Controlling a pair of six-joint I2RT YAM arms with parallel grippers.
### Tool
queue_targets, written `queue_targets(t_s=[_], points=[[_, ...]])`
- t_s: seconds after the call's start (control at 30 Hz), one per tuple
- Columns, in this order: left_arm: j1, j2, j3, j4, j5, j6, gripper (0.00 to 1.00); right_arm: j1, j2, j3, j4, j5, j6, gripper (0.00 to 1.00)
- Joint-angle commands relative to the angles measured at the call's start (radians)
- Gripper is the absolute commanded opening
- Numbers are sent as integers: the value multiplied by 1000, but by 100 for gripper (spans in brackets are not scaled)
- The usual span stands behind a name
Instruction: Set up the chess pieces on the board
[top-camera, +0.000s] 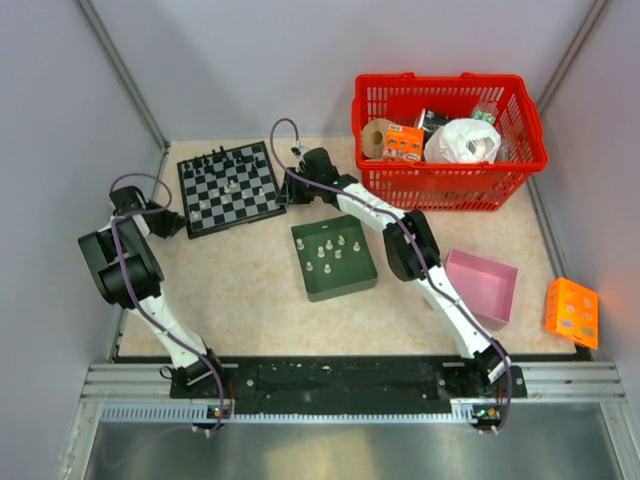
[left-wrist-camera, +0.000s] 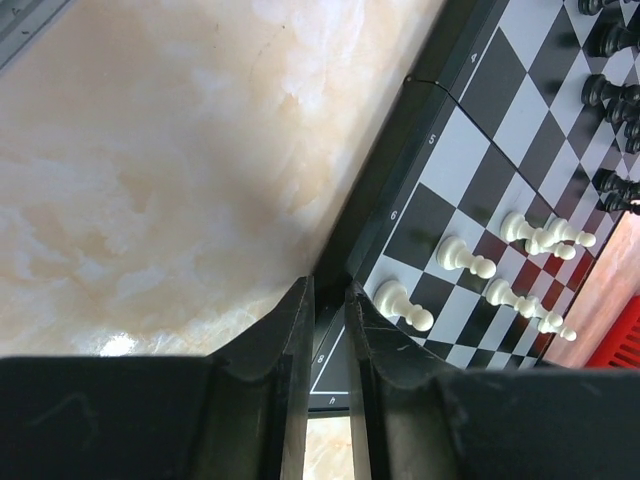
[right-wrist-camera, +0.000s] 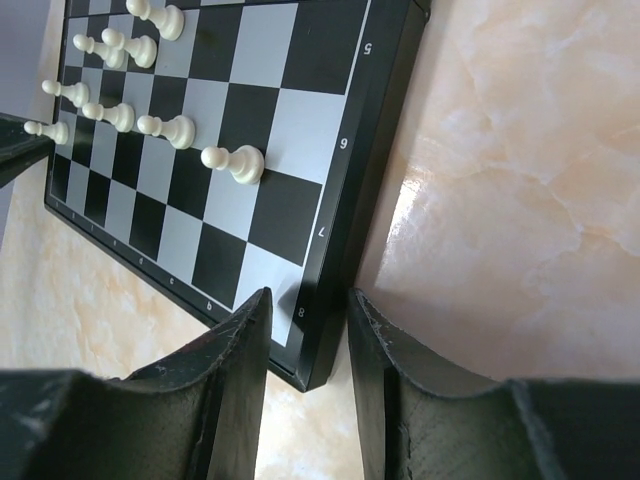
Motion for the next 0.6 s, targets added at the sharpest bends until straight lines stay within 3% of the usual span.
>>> queue_targets(t_s=[0.0, 0.57], points=[[-12, -33, -66, -33, 46, 7, 22, 13, -52, -45, 38, -54, 12, 36], [-51, -136, -192, -22, 99, -6, 18, 14, -206, -226, -5, -8, -54, 34]])
